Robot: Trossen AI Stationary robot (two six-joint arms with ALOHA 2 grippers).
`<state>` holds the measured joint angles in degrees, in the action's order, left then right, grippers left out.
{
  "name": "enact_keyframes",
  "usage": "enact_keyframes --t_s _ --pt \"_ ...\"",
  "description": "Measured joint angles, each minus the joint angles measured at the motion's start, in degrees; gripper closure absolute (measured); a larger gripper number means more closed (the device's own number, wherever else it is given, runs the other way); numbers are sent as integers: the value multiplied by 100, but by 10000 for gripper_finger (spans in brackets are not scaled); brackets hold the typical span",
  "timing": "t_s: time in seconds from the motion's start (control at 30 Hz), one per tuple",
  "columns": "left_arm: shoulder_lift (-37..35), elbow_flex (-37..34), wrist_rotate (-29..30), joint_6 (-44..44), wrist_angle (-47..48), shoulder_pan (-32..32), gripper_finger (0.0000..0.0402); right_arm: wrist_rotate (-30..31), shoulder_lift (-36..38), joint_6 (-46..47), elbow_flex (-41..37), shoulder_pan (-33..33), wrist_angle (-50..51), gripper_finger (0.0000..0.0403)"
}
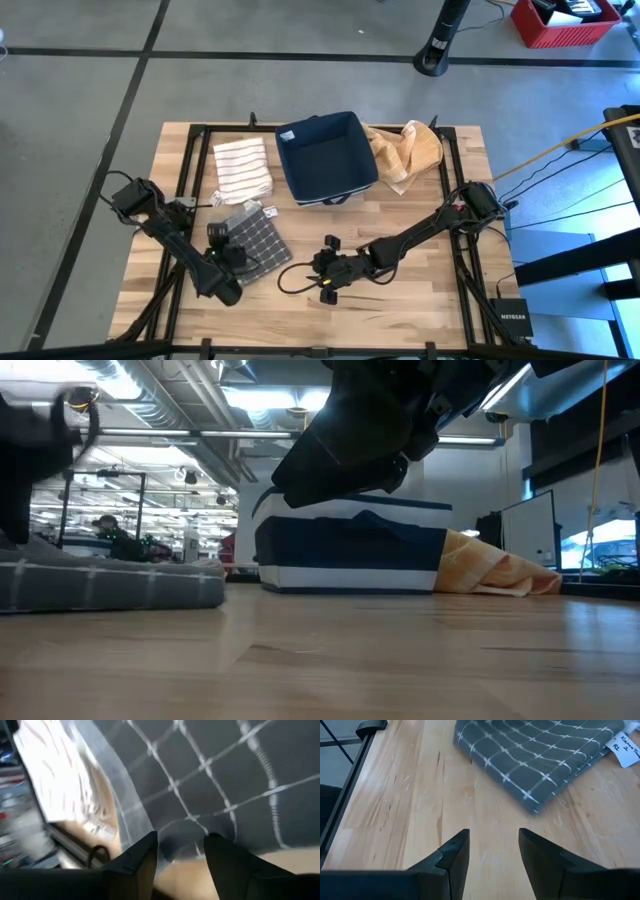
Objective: Fold towel
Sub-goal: Fold the black towel
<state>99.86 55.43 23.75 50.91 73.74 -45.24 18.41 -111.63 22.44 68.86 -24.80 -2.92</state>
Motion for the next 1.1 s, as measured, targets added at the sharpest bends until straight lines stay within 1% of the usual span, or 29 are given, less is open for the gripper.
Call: enact_keyframes --t_s 0.07,0.2,0.27,0.33,0.4,0.43,0.5,0.53,0.6,0.67,0.7,0.73,0.8,0.87,0.97,1.1 --pt "-205 80 188 225 -139 -60 245 0 0 1 0 0 0 230" --pt "-655 40 238 291 -748 -109 248 0 0 1 0 0 0 230" --pt "-791 32 228 265 -837 -140 251 0 0 1 0 0 0 230" --pt "-873 32 94 272 -524 -165 254 0 0 1 0 0 2 230" --pt "-880 25 0 530 171 -165 257 0 0 0 0 0 2 230" --pt "-879 17 -40 650 357 -164 258 0 0 1 0 0 2 230" --pt "-884 43 -37 666 305 -158 260 0 0 1 0 0 2 230" --pt "-910 60 12 532 63 -159 261 0 0 1 0 0 2 230" --pt "-1038 30 240 161 -752 -163 263 0 0 1 0 2 -1 230" --pt "-1173 -242 640 -312 -1741 -159 267 0 0 1 0 2 -20 230" --pt "-1206 -443 710 -489 -2166 -116 269 0 0 9 0 2 -40 230" --pt "-1213 -658 653 -560 -2560 -58 271 1 0 37 0 2 -44 230" --pt "-1213 -1089 326 -617 -3258 48 275 2 0 91 0 2 -52 230" --pt "-1214 -1496 23 -638 -4164 122 279 0 0 119 0 2 -28 230" --pt "-1241 -1869 -160 -846 -5504 245 286 0 0 82 0 2 49 230" --pt "-1148 -1909 -236 -1599 -6099 468 301 40 0 -53 1 55 -63 230"
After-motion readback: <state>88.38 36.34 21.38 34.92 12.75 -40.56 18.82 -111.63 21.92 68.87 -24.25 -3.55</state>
